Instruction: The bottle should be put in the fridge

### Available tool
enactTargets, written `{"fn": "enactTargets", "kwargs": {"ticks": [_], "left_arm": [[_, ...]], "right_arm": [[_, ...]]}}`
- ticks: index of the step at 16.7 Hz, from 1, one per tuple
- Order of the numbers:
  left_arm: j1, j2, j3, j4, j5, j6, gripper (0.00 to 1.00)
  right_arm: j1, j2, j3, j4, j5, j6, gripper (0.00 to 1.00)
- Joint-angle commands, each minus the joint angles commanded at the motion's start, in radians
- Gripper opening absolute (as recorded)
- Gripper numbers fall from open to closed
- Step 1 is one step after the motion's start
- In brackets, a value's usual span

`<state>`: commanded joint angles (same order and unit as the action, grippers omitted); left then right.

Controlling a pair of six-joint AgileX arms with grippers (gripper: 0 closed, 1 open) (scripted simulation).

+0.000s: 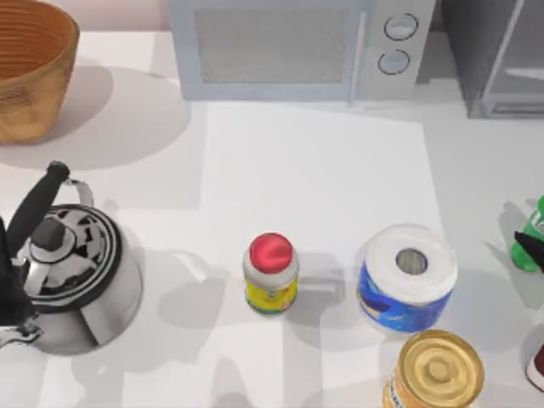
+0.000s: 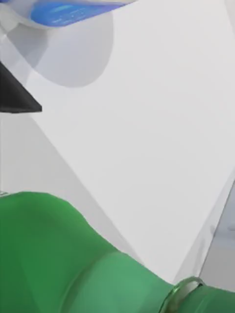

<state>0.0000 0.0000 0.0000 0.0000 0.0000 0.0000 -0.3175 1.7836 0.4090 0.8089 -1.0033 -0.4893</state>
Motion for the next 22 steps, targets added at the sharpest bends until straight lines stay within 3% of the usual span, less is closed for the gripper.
{"fn": "enactTargets", "kwargs": {"ticks": [7, 20, 22], "left_arm": [[0.0, 0.0, 0.0, 0.0, 0.0, 0.0, 1.0], [0.0, 0.0, 0.0, 0.0, 0.0, 0.0, 1.0], [0.0, 0.0, 0.0, 0.0, 0.0, 0.0, 1.0]], "right_arm": [[0.028, 0.051, -0.011, 0.083, 0.025, 0.028, 1.0], [0.028, 0.051, -0.011, 0.083, 0.025, 0.028, 0.03], [0.028, 0.051, -0.011, 0.083, 0.025, 0.028, 0.01]]}}
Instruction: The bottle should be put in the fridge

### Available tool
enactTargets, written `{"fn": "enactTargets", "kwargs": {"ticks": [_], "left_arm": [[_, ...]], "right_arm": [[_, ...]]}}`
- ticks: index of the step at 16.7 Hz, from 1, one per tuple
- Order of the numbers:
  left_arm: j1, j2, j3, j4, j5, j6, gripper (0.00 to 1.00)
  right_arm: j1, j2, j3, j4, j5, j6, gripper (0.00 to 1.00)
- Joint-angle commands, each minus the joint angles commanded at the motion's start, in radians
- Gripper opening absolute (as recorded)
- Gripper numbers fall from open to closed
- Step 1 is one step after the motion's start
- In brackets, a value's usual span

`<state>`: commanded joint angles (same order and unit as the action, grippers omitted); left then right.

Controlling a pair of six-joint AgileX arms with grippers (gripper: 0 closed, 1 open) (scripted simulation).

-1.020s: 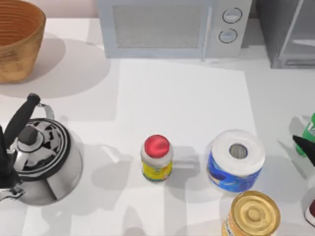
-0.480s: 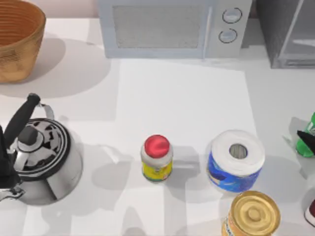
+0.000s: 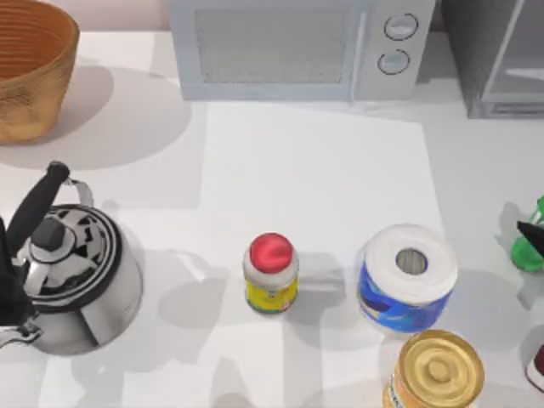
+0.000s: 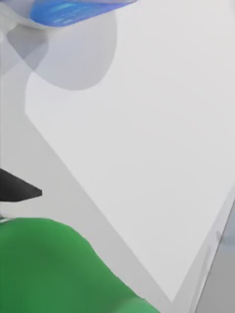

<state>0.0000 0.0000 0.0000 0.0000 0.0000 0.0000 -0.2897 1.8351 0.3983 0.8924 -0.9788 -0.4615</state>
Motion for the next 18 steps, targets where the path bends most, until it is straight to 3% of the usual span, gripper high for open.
{"fn": "enactTargets", "kwargs": {"ticks": [10, 14, 18], "left_arm": [[0.0, 0.0, 0.0, 0.0, 0.0, 0.0, 1.0], [0.0, 0.0, 0.0, 0.0, 0.0, 0.0, 1.0], [0.0, 0.0, 0.0, 0.0, 0.0, 0.0, 1.0]], "right_arm": [[-0.024, -0.017, 0.031, -0.036, -0.028, -0.029, 0.01], [-0.118, -0.063, 0.151, -0.23, -0.13, -0.2, 0.01], [-0.223, -0.094, 0.274, -0.572, -0.213, -0.444, 0.01]]}}
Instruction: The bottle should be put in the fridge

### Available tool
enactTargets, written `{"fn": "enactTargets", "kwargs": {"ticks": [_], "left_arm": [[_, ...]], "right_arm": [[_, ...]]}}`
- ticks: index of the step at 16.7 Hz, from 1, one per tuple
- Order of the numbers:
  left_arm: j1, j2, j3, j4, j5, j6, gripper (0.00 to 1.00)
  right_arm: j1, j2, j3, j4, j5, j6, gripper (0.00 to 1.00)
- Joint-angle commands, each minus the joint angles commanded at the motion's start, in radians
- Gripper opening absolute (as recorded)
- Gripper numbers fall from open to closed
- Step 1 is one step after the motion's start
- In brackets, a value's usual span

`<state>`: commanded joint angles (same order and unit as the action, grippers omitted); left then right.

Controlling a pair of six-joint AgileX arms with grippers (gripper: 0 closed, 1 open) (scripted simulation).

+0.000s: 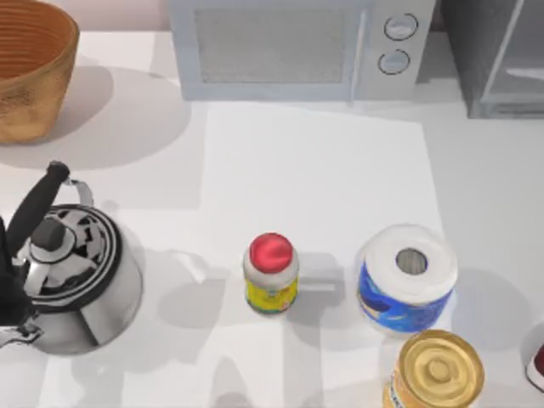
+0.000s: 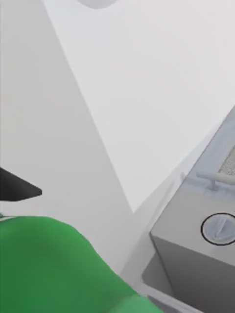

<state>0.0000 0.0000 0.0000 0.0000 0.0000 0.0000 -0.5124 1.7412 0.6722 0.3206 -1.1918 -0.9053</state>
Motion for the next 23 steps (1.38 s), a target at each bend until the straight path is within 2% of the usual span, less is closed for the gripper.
{"fn": "enactTargets", "kwargs": {"ticks": [3, 6, 11, 12, 15, 19, 23], "left_arm": [[0.0, 0.0, 0.0, 0.0, 0.0, 0.0, 1.0], [0.0, 0.0, 0.0, 0.0, 0.0, 0.0, 1.0], [0.0, 0.0, 0.0, 0.0, 0.0, 0.0, 1.0], [0.0, 0.0, 0.0, 0.0, 0.0, 0.0, 1.0], [0.0, 0.0, 0.0, 0.0, 0.0, 0.0, 1.0], [0.0, 0.0, 0.0, 0.0, 0.0, 0.0, 1.0], [0.0, 0.0, 0.0, 0.0, 0.0, 0.0, 1.0]], "right_arm": [[-0.06, -0.011, 0.058, -0.23, -0.023, -0.109, 0.01], [-0.104, -0.017, 0.084, -0.369, -0.031, -0.13, 0.01], [-0.12, -0.016, 0.089, -0.413, -0.036, -0.123, 0.01], [-0.074, -0.03, 0.077, -0.41, -0.034, -0.122, 0.01], [-0.064, -0.062, 0.061, -0.409, -0.012, -0.098, 0.01], [0.003, -0.244, -0.023, -0.4, 0.105, 0.024, 0.01], [0.118, -0.585, -0.155, -0.377, 0.328, 0.215, 0.01]]}}
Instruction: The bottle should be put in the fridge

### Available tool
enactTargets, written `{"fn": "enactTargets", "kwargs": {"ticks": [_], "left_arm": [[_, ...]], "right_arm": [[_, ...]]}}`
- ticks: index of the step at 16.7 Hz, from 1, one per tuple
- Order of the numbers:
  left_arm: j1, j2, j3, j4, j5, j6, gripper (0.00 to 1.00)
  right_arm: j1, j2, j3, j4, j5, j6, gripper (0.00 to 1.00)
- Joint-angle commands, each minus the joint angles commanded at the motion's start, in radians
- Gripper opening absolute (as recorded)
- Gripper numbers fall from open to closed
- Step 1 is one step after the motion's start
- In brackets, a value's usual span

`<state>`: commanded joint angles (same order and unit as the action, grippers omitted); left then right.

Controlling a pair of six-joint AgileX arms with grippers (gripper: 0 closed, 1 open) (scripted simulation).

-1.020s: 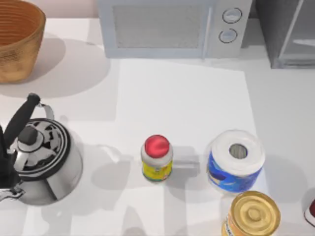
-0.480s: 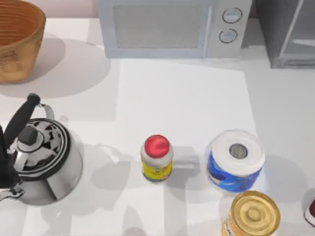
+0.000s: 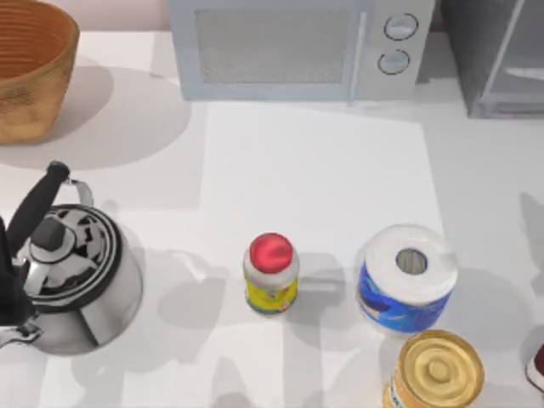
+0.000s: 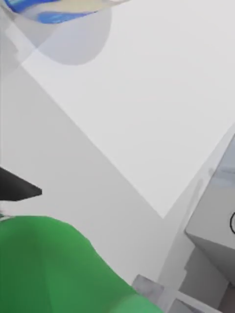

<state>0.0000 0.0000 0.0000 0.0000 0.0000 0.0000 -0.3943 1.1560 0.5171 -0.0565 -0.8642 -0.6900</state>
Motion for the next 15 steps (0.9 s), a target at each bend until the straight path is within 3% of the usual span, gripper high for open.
{"fn": "enactTargets", "kwargs": {"ticks": [6, 10, 15], "left_arm": [[0.0, 0.0, 0.0, 0.0, 0.0, 0.0, 1.0], [0.0, 0.0, 0.0, 0.0, 0.0, 0.0, 1.0], [0.0, 0.0, 0.0, 0.0, 0.0, 0.0, 1.0]], "right_arm": [[0.208, -0.671, -0.249, 0.037, 0.439, 0.345, 0.01], [0.323, -0.989, -0.409, 0.051, 0.704, 0.552, 0.01], [0.394, -1.154, -0.516, 0.056, 0.863, 0.688, 0.01]]}}
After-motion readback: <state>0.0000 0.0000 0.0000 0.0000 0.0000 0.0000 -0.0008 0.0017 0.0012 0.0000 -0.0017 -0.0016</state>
